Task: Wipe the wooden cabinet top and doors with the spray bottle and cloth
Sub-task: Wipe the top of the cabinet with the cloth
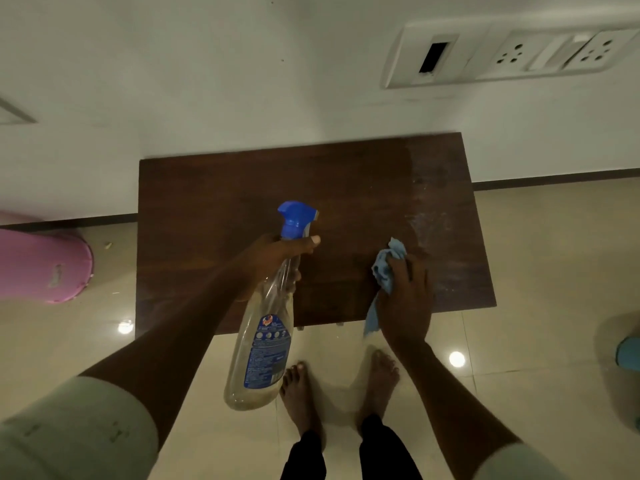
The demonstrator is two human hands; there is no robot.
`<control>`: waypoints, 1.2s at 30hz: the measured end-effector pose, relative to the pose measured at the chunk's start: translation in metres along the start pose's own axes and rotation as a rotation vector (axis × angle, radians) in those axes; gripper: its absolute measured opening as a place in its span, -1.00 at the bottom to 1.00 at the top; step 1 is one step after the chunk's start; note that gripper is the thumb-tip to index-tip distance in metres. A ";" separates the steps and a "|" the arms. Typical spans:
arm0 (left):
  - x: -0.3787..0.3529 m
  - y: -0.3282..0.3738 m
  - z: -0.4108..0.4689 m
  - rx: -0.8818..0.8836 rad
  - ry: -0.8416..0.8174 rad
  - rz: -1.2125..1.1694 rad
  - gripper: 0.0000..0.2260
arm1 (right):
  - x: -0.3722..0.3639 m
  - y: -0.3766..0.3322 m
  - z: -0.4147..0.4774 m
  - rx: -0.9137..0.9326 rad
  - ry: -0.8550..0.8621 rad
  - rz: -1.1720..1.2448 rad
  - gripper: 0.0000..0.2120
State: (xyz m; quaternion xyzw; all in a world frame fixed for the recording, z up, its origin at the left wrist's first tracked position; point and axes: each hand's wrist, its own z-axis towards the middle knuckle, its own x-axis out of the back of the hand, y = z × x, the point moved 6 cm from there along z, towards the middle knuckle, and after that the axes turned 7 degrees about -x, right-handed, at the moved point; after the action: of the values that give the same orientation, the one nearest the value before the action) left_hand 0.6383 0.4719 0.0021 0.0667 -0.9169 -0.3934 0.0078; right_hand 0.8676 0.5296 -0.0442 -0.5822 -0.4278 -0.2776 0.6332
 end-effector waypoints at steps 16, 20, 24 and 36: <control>0.009 0.006 0.016 0.001 0.095 -0.049 -0.70 | -0.061 -0.084 0.107 0.210 -0.076 -0.092 -0.47; 0.009 0.008 0.020 0.013 0.113 -0.046 -0.74 | -0.082 -0.117 0.084 0.455 -0.264 0.006 -0.49; 0.004 0.008 0.026 0.010 0.103 -0.048 -0.72 | -0.050 -0.071 0.108 0.349 -0.167 0.007 -0.54; -0.022 0.008 0.025 -0.005 0.124 -0.074 -0.74 | -0.047 -0.070 0.037 0.446 -0.288 0.074 -0.47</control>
State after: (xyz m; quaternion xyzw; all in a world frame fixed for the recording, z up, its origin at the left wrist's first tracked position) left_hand 0.6570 0.4987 -0.0086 0.1249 -0.9105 -0.3909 0.0504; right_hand 0.7778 0.5473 -0.0518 -0.4770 -0.5424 -0.0672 0.6883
